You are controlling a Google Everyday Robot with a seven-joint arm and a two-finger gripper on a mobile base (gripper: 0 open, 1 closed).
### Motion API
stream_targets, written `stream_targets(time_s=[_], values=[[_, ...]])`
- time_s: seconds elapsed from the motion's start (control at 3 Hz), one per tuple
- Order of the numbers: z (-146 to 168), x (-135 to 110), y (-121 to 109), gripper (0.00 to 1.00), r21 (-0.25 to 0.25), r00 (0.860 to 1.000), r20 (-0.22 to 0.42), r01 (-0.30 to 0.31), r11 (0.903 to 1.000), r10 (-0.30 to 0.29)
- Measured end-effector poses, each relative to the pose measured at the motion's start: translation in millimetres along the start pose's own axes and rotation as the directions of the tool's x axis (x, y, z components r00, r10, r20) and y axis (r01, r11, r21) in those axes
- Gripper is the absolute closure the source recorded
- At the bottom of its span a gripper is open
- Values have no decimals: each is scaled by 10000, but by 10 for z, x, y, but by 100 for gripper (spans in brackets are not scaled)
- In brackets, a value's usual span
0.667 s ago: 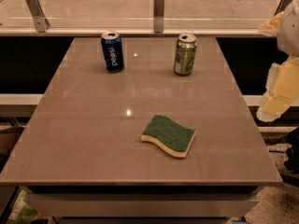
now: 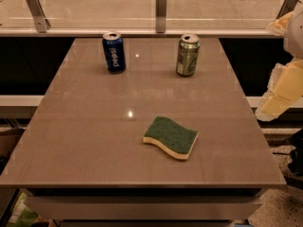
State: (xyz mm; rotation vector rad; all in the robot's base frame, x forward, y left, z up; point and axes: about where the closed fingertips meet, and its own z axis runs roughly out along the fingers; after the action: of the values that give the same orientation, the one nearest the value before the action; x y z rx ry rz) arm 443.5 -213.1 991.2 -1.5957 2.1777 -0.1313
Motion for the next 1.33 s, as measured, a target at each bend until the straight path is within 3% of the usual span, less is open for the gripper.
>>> stream_targets(time_s=[0.33, 0.67, 1.0, 1.33], values=[[73, 12, -83, 0, 283, 9953, 671, -718, 9970, 698], [174, 18, -181, 0, 457, 9787, 1448, -1535, 9871, 1455], [348, 57, -303, 0, 533, 9451, 2271, -2530, 9660, 2350], [529, 81, -401, 0, 554, 9030, 3100, -3296, 9425, 2975]])
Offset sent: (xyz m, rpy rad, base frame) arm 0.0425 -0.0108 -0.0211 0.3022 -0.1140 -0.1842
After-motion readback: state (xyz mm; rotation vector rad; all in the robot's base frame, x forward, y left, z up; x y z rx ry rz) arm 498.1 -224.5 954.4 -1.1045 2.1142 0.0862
